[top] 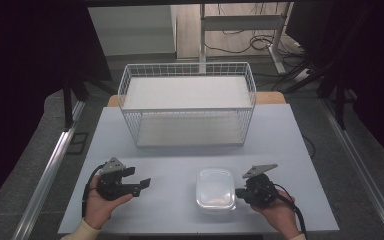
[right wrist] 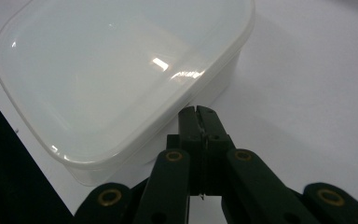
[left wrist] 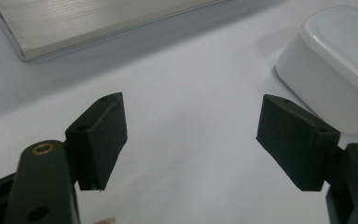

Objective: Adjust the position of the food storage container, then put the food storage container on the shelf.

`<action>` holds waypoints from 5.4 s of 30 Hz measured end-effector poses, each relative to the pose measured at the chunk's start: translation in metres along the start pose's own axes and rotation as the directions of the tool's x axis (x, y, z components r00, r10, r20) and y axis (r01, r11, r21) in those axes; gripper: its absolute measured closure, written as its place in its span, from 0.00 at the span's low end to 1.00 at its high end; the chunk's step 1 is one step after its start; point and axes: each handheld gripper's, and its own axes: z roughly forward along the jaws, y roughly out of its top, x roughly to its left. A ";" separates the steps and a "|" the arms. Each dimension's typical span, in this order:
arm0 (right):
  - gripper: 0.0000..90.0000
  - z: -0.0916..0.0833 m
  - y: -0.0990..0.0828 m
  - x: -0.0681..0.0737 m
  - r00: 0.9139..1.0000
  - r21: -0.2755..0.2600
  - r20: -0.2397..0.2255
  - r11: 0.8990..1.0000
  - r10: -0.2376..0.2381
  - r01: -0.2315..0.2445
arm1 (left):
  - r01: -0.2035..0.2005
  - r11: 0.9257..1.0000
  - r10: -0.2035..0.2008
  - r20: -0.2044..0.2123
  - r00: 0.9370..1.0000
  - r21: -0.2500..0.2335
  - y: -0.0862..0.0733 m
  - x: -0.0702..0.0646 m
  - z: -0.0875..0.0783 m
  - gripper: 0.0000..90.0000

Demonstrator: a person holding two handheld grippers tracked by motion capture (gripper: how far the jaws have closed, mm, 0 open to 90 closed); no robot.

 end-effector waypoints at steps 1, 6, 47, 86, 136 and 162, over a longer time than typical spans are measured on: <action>1.00 0.002 0.002 0.001 1.000 0.001 -0.003 1.000 0.000 0.000 | 0.001 1.000 -0.001 -0.001 1.000 0.001 0.000 0.000 0.000 0.27; 1.00 0.010 0.009 0.004 1.000 -0.003 -0.014 1.000 0.002 -0.002 | 0.001 1.000 -0.001 -0.001 1.000 0.002 0.000 0.000 0.001 0.27; 1.00 0.016 0.031 0.016 0.999 -0.047 -0.024 0.999 -0.029 0.028 | 0.015 1.000 -0.015 -0.006 1.000 -0.009 0.000 0.003 -0.003 0.27; 0.27 -0.026 0.001 -0.020 0.995 -0.308 -0.021 0.946 0.100 -0.102 | 0.058 0.998 -0.055 0.073 0.996 -0.027 0.010 -0.010 -0.010 0.26; 0.34 0.014 0.037 0.021 0.973 -0.229 -0.133 0.949 0.189 -0.215 | 0.197 0.968 -0.229 0.233 0.945 0.152 0.031 -0.041 0.043 0.28; 0.37 0.035 0.030 0.022 0.939 -0.174 -0.206 0.934 0.275 -0.312 | 0.224 0.949 -0.286 0.312 0.906 0.221 0.023 -0.048 0.066 0.39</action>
